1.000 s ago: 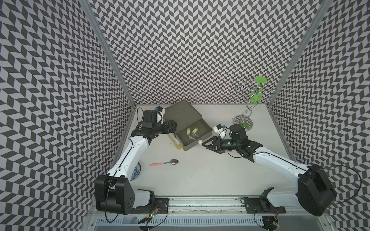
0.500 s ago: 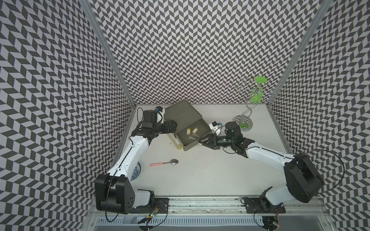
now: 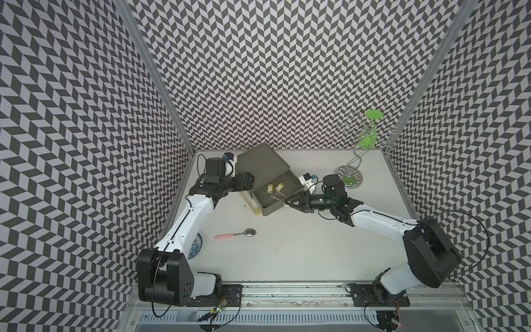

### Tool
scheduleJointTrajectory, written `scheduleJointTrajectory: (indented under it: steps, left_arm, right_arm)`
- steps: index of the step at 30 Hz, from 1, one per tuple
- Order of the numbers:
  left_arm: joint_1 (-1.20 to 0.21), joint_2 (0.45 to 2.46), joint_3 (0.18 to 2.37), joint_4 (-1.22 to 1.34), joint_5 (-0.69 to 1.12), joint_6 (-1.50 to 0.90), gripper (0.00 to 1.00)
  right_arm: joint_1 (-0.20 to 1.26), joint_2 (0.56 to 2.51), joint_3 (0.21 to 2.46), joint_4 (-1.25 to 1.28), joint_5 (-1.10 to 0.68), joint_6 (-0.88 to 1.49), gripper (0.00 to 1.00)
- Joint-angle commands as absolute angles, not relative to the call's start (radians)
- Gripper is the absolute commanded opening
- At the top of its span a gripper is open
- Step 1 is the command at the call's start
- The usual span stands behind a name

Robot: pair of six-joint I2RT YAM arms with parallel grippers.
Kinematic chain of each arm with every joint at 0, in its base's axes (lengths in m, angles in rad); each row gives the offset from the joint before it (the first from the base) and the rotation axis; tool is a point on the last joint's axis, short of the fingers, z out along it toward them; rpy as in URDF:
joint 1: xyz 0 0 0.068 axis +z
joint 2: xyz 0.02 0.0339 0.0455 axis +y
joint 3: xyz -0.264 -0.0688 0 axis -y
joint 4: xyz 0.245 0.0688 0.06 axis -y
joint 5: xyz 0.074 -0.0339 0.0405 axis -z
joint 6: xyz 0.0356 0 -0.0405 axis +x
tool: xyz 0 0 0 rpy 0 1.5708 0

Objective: Take the keys out of the drawer
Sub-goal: Open the drawer in the storage box.

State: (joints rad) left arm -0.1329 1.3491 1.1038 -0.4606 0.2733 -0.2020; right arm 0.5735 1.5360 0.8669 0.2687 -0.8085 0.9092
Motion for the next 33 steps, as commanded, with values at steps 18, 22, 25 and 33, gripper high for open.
scheduleJointTrajectory:
  steps: [18, 22, 25, 33]
  left_arm:
    - [-0.136, 1.405, 1.091, -0.586, 0.189, -0.155, 0.99]
    - [-0.135, 1.409, 1.094, -0.587, 0.184, -0.153, 0.99]
    - [-0.136, 1.408, 1.097, -0.591, 0.178, -0.153, 0.99]
    - [-0.135, 1.405, 1.096, -0.593, 0.174, -0.153, 0.99]
  right_arm:
    - [0.550, 1.473, 0.834, 0.197, -0.810, 0.809, 0.26]
    - [0.540, 1.468, 0.845, 0.161, -0.819, 0.784, 0.25]
    - [0.540, 1.456, 0.836, 0.146, -0.823, 0.775, 0.25]
    - [0.541, 1.428, 0.803, 0.137, -0.822, 0.771, 0.25]
